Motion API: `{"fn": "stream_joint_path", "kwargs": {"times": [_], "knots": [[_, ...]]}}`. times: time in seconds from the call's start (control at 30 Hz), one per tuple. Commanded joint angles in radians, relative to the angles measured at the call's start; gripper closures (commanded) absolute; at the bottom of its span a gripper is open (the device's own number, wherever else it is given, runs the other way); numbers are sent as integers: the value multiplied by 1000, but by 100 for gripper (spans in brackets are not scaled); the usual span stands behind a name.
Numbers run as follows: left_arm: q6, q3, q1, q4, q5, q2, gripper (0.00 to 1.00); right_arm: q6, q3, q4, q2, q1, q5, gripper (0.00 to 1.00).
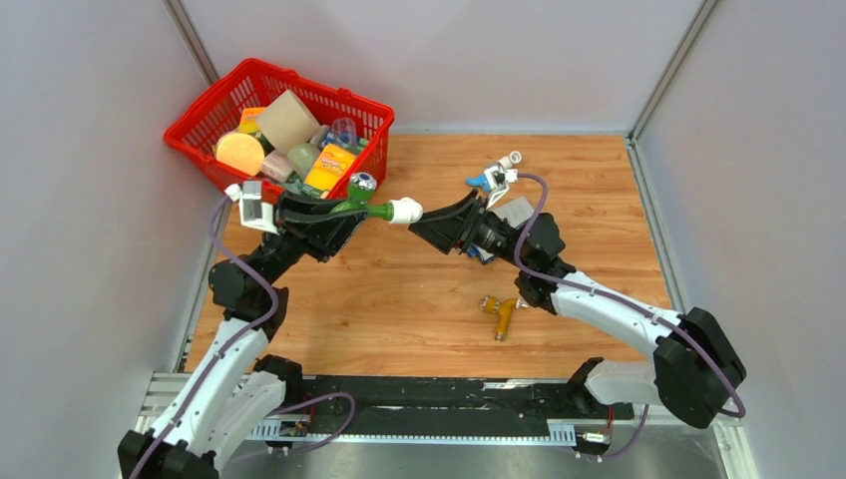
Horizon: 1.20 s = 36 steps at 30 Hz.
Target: Install the water faucets
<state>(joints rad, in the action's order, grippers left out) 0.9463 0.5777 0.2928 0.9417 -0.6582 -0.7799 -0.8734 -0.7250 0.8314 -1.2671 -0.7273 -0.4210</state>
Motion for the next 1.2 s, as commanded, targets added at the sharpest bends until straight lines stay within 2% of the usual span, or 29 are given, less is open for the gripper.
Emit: {"fn": "stream_joint_path", "kwargs": {"times": [0.0,0.07,0.13,0.17,0.37,0.53,0.87,1.17], "knots": [[-72,2,2,-114,143,83,100,233,-25,-75,93,14,39,31],[-63,11,3,-185,180,90,100,397,-21,-112,133,14,22,20],[-46,30,3,-230,172,79,100,534,-21,-170,170,14,14,17],[-41,37,2,-253,158,67,100,610,-19,-184,190,12,10,0],[-8,76,3,-319,94,24,100,899,7,-170,275,-59,56,0],[23,94,3,-317,46,-1,100,1020,-50,-225,223,-115,80,0],[36,120,3,-349,5,1,100,1194,-90,-196,103,-230,221,17],[39,140,3,-368,-26,-2,100,1255,-140,-213,22,-244,251,34]]}}
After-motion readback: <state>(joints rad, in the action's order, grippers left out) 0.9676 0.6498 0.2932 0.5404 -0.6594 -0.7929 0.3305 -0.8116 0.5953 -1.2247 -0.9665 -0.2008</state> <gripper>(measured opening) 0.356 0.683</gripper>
